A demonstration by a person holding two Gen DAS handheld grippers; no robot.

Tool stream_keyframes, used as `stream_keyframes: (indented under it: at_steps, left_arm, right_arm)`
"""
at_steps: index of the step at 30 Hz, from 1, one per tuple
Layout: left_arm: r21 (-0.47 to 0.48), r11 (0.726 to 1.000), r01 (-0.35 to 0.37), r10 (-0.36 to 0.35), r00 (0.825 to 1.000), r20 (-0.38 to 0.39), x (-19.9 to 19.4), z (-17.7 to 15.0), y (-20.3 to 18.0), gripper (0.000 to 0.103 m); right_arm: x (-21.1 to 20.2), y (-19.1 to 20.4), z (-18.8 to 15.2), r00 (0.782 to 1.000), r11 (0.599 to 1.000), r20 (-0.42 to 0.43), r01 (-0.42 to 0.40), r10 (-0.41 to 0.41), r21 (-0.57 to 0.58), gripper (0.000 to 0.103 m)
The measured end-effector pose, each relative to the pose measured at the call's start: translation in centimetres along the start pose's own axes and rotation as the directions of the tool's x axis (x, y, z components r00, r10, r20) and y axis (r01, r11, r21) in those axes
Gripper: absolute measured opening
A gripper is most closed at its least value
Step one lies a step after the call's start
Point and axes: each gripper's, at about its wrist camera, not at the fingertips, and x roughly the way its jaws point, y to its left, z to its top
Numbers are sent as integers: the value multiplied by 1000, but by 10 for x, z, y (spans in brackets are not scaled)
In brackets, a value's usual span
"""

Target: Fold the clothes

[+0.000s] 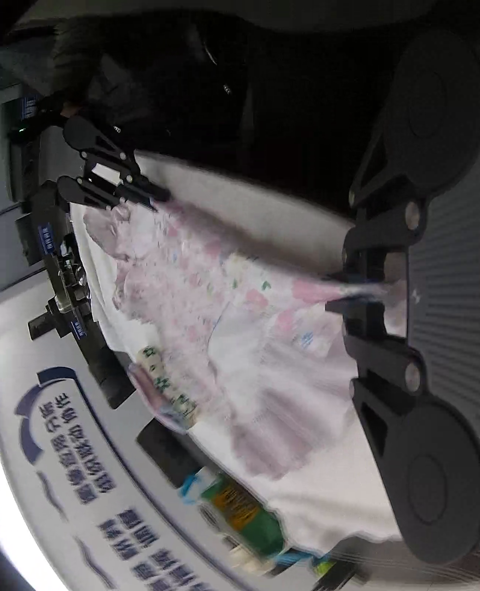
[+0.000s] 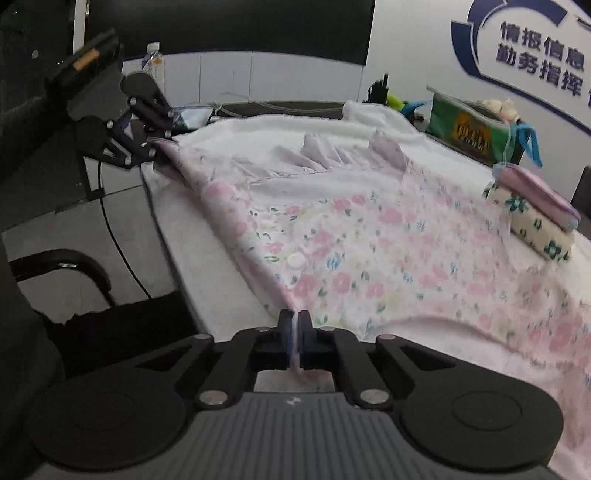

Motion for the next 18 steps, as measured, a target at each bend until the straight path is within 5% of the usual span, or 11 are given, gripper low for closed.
stream_keyframes:
  at_steps: [1, 4, 5, 6, 15, 18]
  left_arm:
    - [-26, 999, 23, -23, 1000, 19, -5, -3, 0, 18]
    - [-87, 995, 55, -41, 988, 152, -23, 1, 7, 63]
    - [-104, 993, 62, -40, 979, 199, -28, 3, 9, 66]
    - [-121, 990, 70, -39, 969, 246, -33, 4, 12, 66]
    - [-72, 996, 54, -38, 977, 210, 8, 15, 10, 63]
    - [-64, 995, 82, -71, 985, 157, 19, 9, 10, 35]
  right_arm:
    - [-3, 1, 0, 1000, 1000, 5, 2, -2, -10, 9]
    - [-10, -1, 2, 1000, 1000, 15, 21, -20, -21, 28]
    - [-10, -2, 3, 999, 999, 18, 27, -27, -24, 36]
    - [-9, -2, 3, 999, 999, 15, 31, -31, -27, 39]
    - [4, -1, 2, 999, 999, -10, 36, -37, -40, 39]
    - [0, -2, 2, 999, 998, -11, 43, -44, -42, 39]
